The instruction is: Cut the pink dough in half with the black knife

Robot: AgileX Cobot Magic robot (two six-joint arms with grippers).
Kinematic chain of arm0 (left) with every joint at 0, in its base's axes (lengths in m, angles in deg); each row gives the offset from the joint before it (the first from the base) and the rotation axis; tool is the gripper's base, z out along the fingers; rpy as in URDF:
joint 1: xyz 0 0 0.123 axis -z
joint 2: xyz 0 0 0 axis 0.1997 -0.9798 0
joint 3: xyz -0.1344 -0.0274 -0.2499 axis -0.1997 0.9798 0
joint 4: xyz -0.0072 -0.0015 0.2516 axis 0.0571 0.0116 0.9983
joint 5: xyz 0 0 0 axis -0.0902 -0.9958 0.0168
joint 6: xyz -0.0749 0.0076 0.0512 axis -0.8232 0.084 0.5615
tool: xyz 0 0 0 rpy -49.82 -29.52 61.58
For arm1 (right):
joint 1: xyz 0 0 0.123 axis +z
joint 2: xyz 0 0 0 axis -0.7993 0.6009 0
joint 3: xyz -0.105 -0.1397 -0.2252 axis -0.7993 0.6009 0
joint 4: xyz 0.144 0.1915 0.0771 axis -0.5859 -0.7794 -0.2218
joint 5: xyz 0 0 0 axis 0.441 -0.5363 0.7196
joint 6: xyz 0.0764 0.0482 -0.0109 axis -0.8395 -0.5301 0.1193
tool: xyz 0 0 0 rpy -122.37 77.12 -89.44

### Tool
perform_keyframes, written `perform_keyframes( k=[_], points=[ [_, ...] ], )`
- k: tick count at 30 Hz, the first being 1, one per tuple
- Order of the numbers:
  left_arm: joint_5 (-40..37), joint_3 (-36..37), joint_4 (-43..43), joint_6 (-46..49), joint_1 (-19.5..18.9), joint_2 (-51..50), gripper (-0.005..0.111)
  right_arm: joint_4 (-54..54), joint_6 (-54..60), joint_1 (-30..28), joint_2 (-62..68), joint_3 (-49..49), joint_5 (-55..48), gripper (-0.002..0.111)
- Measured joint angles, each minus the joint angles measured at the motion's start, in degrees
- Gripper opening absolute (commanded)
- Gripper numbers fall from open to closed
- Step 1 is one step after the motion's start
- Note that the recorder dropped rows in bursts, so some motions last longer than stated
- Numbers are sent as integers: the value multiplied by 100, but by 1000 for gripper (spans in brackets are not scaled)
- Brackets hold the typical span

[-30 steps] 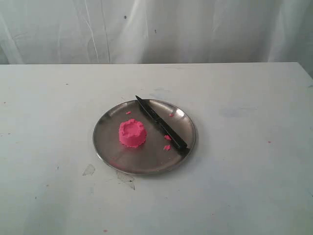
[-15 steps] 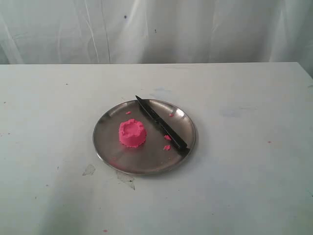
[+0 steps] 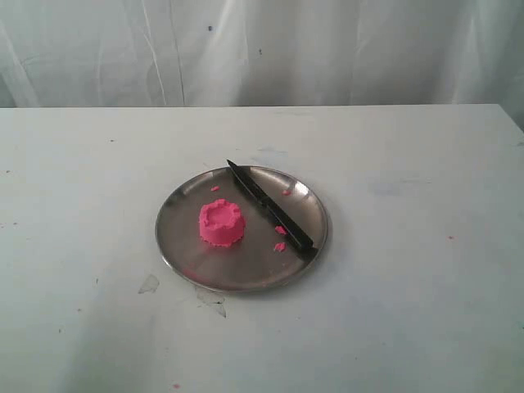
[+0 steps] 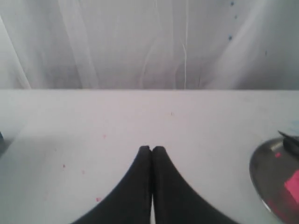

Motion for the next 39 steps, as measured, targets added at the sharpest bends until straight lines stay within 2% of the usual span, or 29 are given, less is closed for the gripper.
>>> perform_keyframes(
  k=[4,13,22,29,34,39],
  points=[
    [-1104,21,0,-195,0,376,0,174,0,0,0,0,215,0],
    [-249,567,0,-287,0,1648,0,306,-13,0,0,0,2152,0],
    [-688,1007,0,-537,0,2394,0,306,-23,0,0,0,2463,0],
    [-732,1019,0,-636,0,2455,0,306,-173,0,0,0,2675,0],
    [-909,1019,0,-657,0,2455,0,269,-523,0,0,0,3479,0],
    [-1155,1082,0,-657,0,2455,0,132,-1518,0,-9,0,5133,0]
  ],
)
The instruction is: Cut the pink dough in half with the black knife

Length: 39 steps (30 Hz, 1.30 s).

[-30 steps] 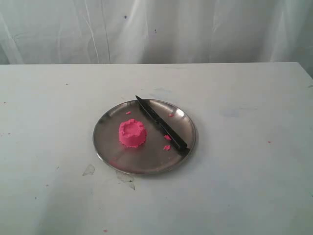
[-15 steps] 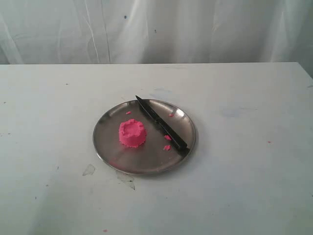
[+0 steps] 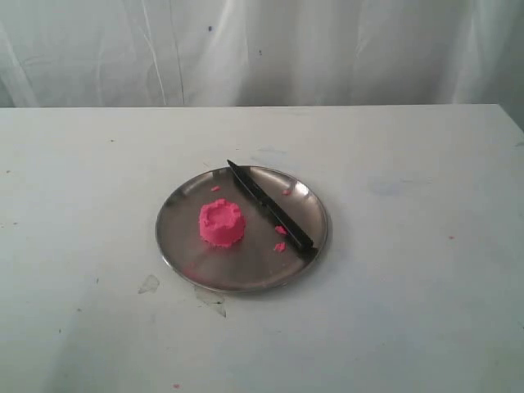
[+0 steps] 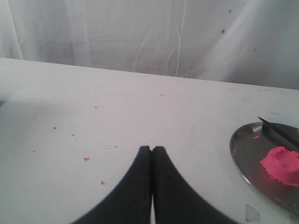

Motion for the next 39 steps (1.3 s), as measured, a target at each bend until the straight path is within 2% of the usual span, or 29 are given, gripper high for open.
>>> perform_keyframes(
  k=[3,6,9,13,19,25,28,31,35,39],
  points=[
    [0,102,126,35,0,0,0,-39,-451,0,-3,-110,1281,0],
    [10,250,173,57,0,0,0,-44,-641,0,-13,-710,1722,0],
    [172,418,198,77,0,0,0,156,-643,0,230,-1652,1664,0],
    [349,612,213,87,0,13,0,695,-436,0,1169,-2704,1439,0],
    [409,636,223,87,0,20,0,1292,-319,0,3052,-3619,1075,0],
    [386,636,237,87,0,20,0,1449,249,0,5594,-3836,-1021,0],
    [386,636,237,87,0,20,0,1449,225,110,6996,-4143,-2699,0],
    [386,636,202,87,0,20,0,1258,606,512,8041,-4988,-4662,0],
    [386,636,109,87,0,20,0,-204,2290,1174,8948,-6190,-6277,0],
    [386,636,96,87,0,20,0,-1570,3779,1727,9439,-6806,-6762,0]
  ],
)
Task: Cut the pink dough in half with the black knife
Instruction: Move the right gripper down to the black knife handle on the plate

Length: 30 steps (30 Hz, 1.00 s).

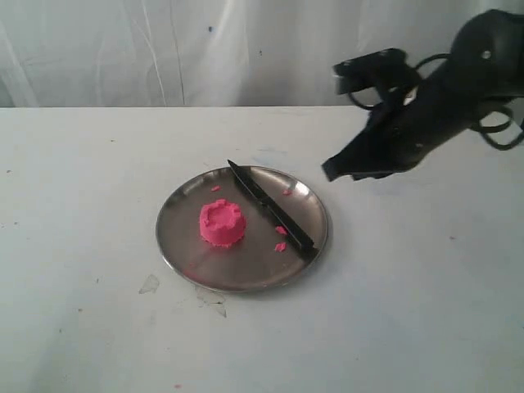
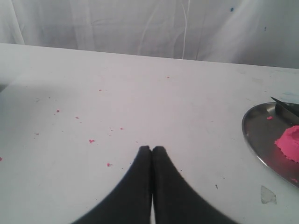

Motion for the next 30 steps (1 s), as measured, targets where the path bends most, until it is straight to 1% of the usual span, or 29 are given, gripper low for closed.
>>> perform_keyframes(
  k=[2,5,6,9,11,16,22,30],
  points=[
    [0,0,0,0,0,0,0,-234,263,191,190,-142,0,4],
    [0,0,0,0,0,0,0,-353,410,307,522,-232,-22,16],
    [0,0,0,0,0,0,0,-367,434,336,617,-232,-22,23],
    [0,0,0,0,0,0,0,-377,541,406,980,-334,-57,36],
    [0,0,0,0,0,0,0,-387,600,458,1185,-436,-57,40],
    [0,0,0,0,0,0,0,-472,613,569,1607,-665,93,41],
    [0,0,0,0,0,0,0,-546,613,667,1947,-679,343,41],
    [0,0,0,0,0,0,0,-428,613,667,2074,-688,561,41]
  ],
)
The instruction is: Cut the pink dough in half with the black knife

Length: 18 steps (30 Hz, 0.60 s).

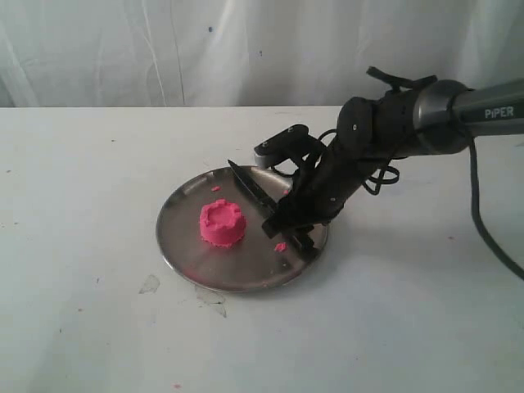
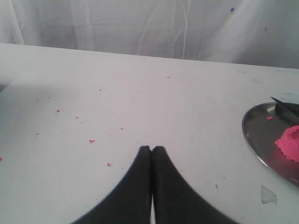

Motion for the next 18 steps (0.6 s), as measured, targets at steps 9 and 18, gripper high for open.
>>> perform_keyframes(
  k=[9,18],
  points=[
    [0,0,-22,0,0,0,0,61,0,0,152,0,164,41],
    [0,0,-55,0,0,0,0,155,0,0,317,0,231,25]
  ],
)
